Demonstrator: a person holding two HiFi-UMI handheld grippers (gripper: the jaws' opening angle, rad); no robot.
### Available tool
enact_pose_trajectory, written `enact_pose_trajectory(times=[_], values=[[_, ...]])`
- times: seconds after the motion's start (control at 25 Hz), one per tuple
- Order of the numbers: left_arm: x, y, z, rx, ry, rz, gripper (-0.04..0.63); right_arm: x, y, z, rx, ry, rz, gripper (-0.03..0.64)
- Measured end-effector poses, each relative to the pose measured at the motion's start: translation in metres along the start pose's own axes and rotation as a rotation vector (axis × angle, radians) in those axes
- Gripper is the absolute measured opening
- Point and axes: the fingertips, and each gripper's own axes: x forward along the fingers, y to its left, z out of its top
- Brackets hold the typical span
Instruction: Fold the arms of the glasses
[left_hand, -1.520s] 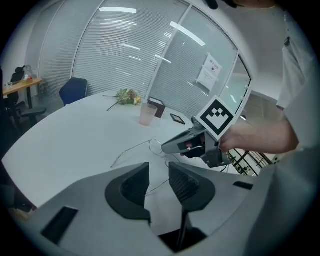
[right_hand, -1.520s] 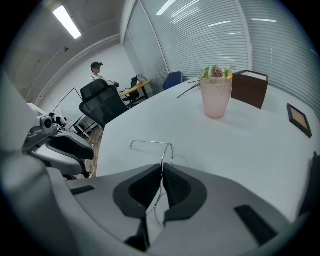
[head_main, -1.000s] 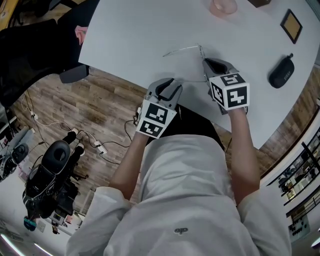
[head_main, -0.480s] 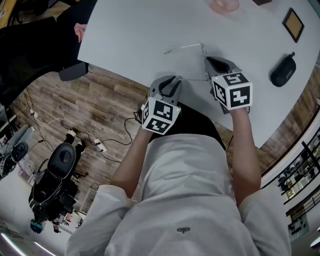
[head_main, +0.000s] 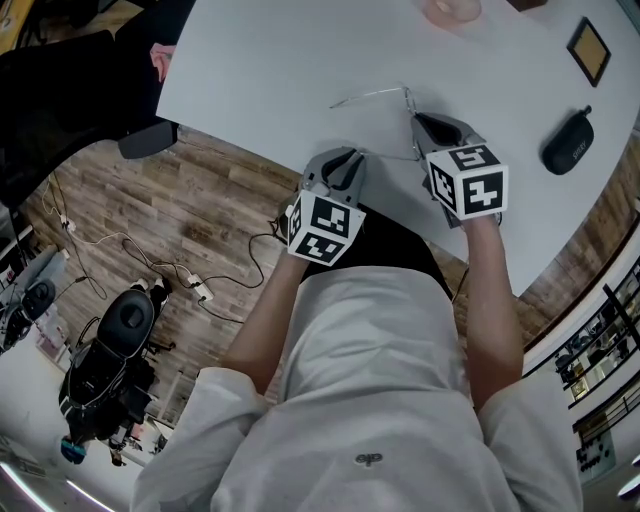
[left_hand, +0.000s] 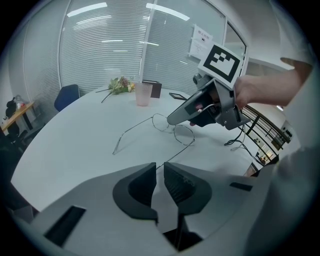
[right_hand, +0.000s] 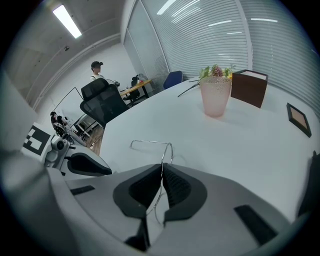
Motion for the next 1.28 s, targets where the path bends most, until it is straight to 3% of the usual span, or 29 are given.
enact_pose_trajectory(times=[0.76, 1.28], values=[[0.010, 0.007, 0.014, -0.012, -0.011, -0.005, 0.060, -0.001, 0.009, -0.005, 0.020, 0.013, 0.024, 0.019], [0.020, 0.007, 0.029, 0.022, -0.026, -0.017, 0.060, 0.001, 0.016, -0.007, 0.020, 0.019, 0.033, 0.018]])
